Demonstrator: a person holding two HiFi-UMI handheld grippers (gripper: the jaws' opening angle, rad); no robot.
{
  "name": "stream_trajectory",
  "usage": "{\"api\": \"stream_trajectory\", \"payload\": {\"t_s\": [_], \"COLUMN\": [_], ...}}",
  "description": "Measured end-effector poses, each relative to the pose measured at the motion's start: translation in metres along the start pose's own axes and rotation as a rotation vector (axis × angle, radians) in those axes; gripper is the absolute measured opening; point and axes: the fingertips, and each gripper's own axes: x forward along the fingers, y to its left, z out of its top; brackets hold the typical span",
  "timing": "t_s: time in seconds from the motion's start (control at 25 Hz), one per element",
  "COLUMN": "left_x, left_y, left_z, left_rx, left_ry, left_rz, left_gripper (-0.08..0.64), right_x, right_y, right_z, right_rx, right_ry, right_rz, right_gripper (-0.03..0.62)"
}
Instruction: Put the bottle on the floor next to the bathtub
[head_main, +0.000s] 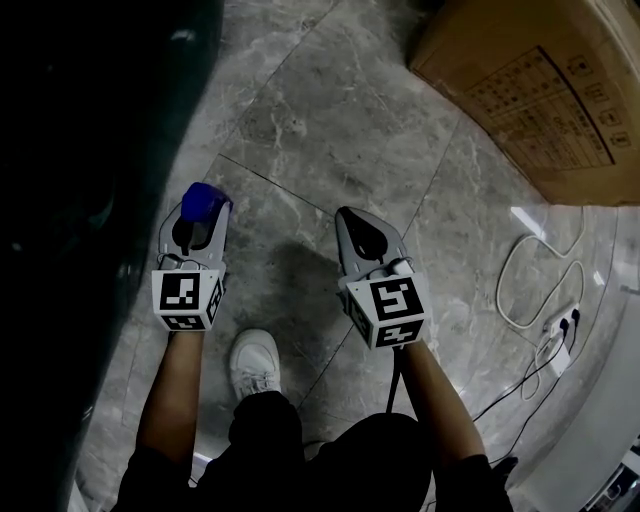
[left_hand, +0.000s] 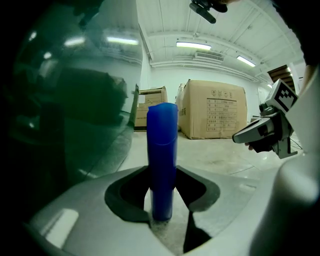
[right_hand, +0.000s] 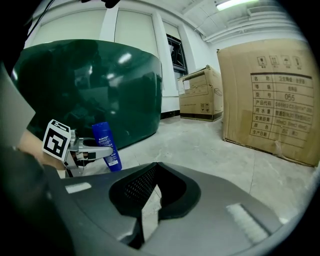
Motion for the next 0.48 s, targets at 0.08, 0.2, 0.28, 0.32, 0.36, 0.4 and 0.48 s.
{"api": "stream_trajectory", "payload": {"t_s": [0.08, 0.2, 0.28, 0.32, 0.36, 0.4, 0.48], "left_x": [-0.0006, -0.0008, -0.0007, -0.0006, -0.0005, -0.0004, -0.0005], "left_y": [0.0013, 0.0010, -0.0015, -0.0021, -0.0019, -0.0011, 0.0007], "left_z": [-0.0006, -0.0014, -0.0019, -0.0020, -0.0020, -0.0020, -0.0025], "left_rx": [-0.005, 0.005, 0.024, 0.029, 0.029, 0.025, 0.018], "left_ry": [0.003, 0.011, 0.017, 0.018, 0.017, 0.017, 0.018], "left_rz": [0.003, 0.001, -0.009, -0.012, -0.012, -0.010, -0.006], "left_gripper": [0.163, 0.163, 0.163, 0.163, 0.163, 0.163, 0.164], "right_x": [-0.0011, -0.0027, -0.0035, -0.0037, -0.0039, -0.0041, -0.0048], "right_y": [0.0007, 0.0006, 0.0007, 0.0011, 0.0014, 0.0016, 0.0015], "right_z": [0.0014, 0.0005, -0.0012, -0.0017, -0.0019, -0.0017, -0.0016], "right_rx": [-0.004, -0.007, -0.007, -0.008, -0.010, -0.012, -0.014], "right_ry": [-0.003, -0.001, 0.002, 0.003, 0.003, 0.004, 0.004], "right_rz": [0.001, 0.001, -0.001, -0.001, 0.000, 0.001, 0.001], "right_gripper": [0.026, 0.026, 0.026, 0.026, 0.026, 0.026, 0.026]}}
